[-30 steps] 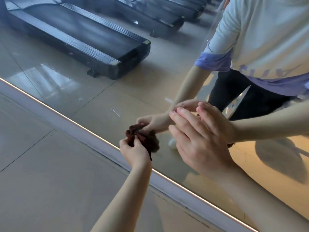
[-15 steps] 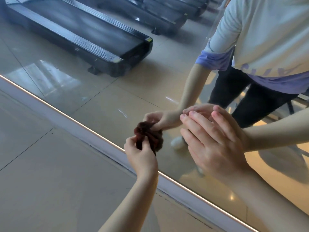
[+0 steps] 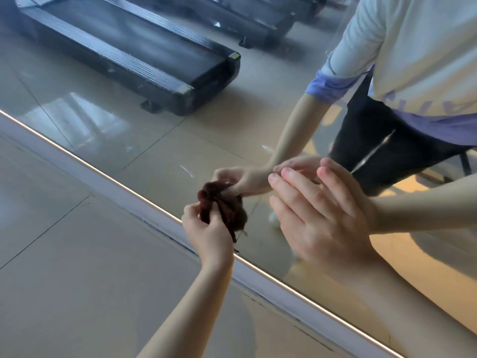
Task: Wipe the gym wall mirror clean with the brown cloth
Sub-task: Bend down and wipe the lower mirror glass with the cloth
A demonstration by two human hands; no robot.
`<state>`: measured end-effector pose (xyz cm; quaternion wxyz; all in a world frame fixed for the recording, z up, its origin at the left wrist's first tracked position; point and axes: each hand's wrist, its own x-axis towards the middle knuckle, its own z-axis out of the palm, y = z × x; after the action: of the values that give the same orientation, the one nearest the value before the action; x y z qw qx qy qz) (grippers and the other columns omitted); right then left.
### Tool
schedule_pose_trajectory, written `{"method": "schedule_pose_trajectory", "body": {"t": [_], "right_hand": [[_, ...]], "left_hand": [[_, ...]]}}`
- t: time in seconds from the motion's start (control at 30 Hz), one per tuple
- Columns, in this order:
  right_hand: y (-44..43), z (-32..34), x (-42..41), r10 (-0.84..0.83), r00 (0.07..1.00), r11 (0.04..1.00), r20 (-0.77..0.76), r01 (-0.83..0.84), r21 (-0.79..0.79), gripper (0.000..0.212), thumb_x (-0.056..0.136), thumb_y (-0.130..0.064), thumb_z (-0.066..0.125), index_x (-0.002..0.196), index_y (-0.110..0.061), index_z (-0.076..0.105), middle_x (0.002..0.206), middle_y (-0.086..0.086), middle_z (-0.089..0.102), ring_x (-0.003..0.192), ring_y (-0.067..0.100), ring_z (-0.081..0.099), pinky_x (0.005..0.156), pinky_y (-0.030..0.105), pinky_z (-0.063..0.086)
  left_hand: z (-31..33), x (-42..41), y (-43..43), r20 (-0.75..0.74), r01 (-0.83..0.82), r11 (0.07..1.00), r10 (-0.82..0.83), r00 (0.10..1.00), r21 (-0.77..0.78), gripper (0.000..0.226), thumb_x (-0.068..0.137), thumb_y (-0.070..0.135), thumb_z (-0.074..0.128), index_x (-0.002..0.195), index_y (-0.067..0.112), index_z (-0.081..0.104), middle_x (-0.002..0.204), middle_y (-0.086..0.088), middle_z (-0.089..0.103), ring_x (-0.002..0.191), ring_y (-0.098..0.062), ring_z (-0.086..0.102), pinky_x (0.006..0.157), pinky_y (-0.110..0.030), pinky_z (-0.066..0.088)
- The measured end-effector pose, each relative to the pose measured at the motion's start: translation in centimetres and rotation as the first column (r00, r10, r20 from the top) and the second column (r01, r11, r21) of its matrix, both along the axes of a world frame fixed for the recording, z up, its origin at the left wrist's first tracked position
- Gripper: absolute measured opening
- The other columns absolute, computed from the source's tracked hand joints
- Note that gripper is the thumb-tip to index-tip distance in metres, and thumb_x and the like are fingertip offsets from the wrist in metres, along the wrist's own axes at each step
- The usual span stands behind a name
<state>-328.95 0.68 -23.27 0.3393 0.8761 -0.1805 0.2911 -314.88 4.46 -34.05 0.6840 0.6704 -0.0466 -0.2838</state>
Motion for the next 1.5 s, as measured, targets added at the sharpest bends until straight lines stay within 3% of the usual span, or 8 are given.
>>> {"method": "schedule_pose_trajectory", "body": {"t": [0.17, 0.33, 0.53, 0.77, 1.17, 1.27, 1.43, 1.5], "right_hand": [[-0.2, 0.3, -0.9, 0.006, 0.994, 1.000, -0.113, -0.006, -0.002, 0.020, 0.094, -0.007, 0.056, 0.105, -0.008, 0.074, 0.127, 0.010, 0.066, 0.125, 0.023, 0.057, 0.117, 0.042, 0.027], [-0.4, 0.0, -1.0, -0.015, 0.990, 1.000, -0.137, 0.013, -0.015, 0.023, 0.097, -0.010, 0.054, 0.109, -0.009, 0.073, 0.128, 0.009, 0.065, 0.125, 0.022, 0.057, 0.115, 0.042, 0.029], [-0.4, -0.1, -0.9, -0.002, 0.992, 1.000, -0.125, -0.002, -0.030, 0.017, 0.092, -0.012, 0.061, 0.102, -0.010, 0.074, 0.126, 0.011, 0.066, 0.126, 0.025, 0.052, 0.117, 0.043, 0.025], [0.2, 0.2, -0.1, -0.024, 0.996, 0.997, -0.086, 0.029, 0.064, 0.017, 0.087, -0.009, 0.062, 0.099, -0.010, 0.075, 0.121, 0.011, 0.069, 0.123, 0.024, 0.052, 0.118, 0.040, 0.022], [0.3, 1.2, 4.9, -0.026, 1.000, 0.987, 0.009, 0.024, 0.158, 0.025, 0.096, -0.007, 0.049, 0.094, -0.010, 0.074, 0.121, 0.010, 0.069, 0.123, 0.023, 0.053, 0.115, 0.039, 0.027], [0.2, 1.4, 5.1, -0.027, 0.999, 0.986, -0.020, 0.030, 0.166, 0.028, 0.097, -0.007, 0.047, 0.094, -0.010, 0.074, 0.122, 0.010, 0.069, 0.123, 0.023, 0.053, 0.116, 0.038, 0.026], [0.2, 1.4, 4.7, -0.033, 0.999, 0.987, -0.038, 0.038, 0.159, 0.029, 0.097, -0.007, 0.045, 0.094, -0.009, 0.074, 0.122, 0.011, 0.068, 0.124, 0.024, 0.051, 0.117, 0.038, 0.023], [0.3, 1.3, 4.9, -0.041, 0.999, 0.988, -0.029, 0.045, 0.151, 0.028, 0.096, -0.007, 0.046, 0.094, -0.009, 0.074, 0.122, 0.011, 0.068, 0.124, 0.024, 0.050, 0.117, 0.039, 0.023]], "left_hand": [[0.6, 2.3, -1.3, -0.040, -0.105, 0.991, 0.108, 0.993, 0.082, 0.023, 0.102, 0.013, 0.051, 0.084, 0.025, 0.047, 0.093, -0.006, 0.061, 0.095, -0.028, 0.063, 0.077, -0.032, 0.052], [1.9, 1.2, -0.5, 0.121, -0.025, 1.000, 0.026, 0.992, -0.013, 0.011, 0.086, 0.040, 0.056, 0.078, 0.047, 0.053, 0.105, -0.026, 0.059, 0.089, -0.052, 0.063, 0.076, -0.067, 0.052], [1.2, 3.9, -1.3, 0.153, -0.127, 0.991, 0.120, 0.981, 0.035, 0.018, 0.093, 0.031, 0.055, 0.080, 0.042, 0.050, 0.110, -0.019, 0.059, 0.093, -0.039, 0.064, 0.084, -0.065, 0.052], [2.4, 3.7, -0.1, 0.203, 0.012, 0.998, 0.000, 0.979, -0.061, 0.006, 0.081, 0.046, 0.060, 0.079, 0.045, 0.055, 0.102, -0.025, 0.059, 0.086, -0.052, 0.061, 0.074, -0.070, 0.051], [4.3, 4.6, 0.3, 0.255, 0.059, 0.996, -0.040, 0.966, -0.067, 0.024, 0.089, 0.028, 0.064, 0.076, 0.045, 0.054, 0.101, -0.013, 0.055, 0.088, -0.035, 0.060, 0.083, -0.065, 0.050], [3.6, 7.4, -1.0, 0.146, -0.042, 0.998, 0.048, 0.988, -0.042, 0.016, 0.089, 0.030, 0.061, 0.079, 0.041, 0.055, 0.103, -0.019, 0.059, 0.090, -0.042, 0.063, 0.080, -0.067, 0.051], [4.0, 7.3, -1.4, 0.082, -0.076, 0.995, 0.081, 0.993, -0.062, 0.022, 0.098, 0.014, 0.059, 0.083, 0.030, 0.054, 0.110, -0.025, 0.061, 0.091, -0.028, 0.064, 0.075, -0.033, 0.055], [4.4, 5.4, -0.6, 0.105, 0.004, 0.994, 0.008, 0.994, -0.110, 0.027, 0.096, 0.018, 0.062, 0.079, 0.038, 0.057, 0.109, -0.025, 0.059, 0.093, -0.034, 0.063, 0.083, -0.048, 0.055]]}}
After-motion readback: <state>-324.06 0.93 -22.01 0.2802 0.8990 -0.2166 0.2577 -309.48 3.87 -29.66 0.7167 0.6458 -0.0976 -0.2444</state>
